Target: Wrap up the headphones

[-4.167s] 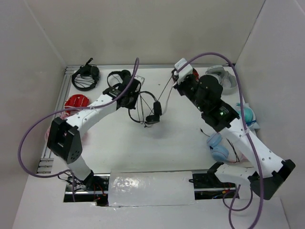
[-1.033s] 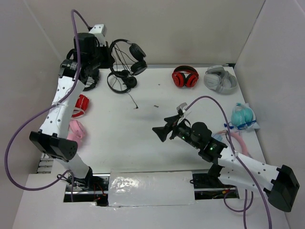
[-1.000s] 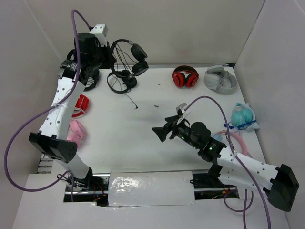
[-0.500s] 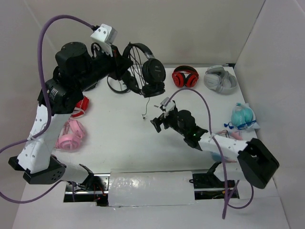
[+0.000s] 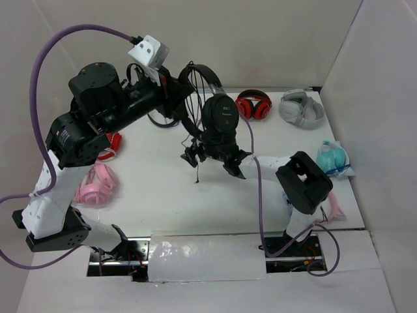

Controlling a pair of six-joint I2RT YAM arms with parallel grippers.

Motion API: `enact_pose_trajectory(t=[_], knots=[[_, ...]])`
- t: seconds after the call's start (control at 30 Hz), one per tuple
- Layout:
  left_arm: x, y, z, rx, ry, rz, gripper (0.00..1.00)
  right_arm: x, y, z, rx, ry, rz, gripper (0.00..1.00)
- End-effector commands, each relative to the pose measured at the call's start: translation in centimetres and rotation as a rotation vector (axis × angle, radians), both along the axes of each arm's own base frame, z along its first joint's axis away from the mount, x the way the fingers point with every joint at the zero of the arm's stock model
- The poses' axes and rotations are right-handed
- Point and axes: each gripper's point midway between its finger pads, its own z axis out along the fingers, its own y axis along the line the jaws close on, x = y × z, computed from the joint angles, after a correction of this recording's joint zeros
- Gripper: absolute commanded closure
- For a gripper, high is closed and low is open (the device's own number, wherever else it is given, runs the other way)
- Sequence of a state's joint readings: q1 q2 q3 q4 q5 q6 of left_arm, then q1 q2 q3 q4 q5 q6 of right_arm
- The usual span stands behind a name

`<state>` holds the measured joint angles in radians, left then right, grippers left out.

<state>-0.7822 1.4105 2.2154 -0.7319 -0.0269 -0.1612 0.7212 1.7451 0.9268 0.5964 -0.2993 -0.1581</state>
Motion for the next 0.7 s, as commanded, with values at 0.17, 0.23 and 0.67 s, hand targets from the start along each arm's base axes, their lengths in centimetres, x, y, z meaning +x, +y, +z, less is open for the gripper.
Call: enact_pose_trajectory(t=[0.17, 0.23, 0.67], knots=[[0.1, 2.3, 3.9, -0.100, -0.100, 0.099, 1.00, -1.7, 1.3, 2.5, 0.064, 0.042, 0.126, 1.00], [1.5, 3.0, 4.2, -0.107, -0.123, 0.182, 1.00, -3.3, 0.5, 2.7, 0.097, 0.077, 0.116, 1.00], [16.6, 12.6, -2.5, -0.068, 0.069, 0.644, 1.00, -11.6, -8.3, -6.4, 0.087, 0.378, -0.267, 1.00]])
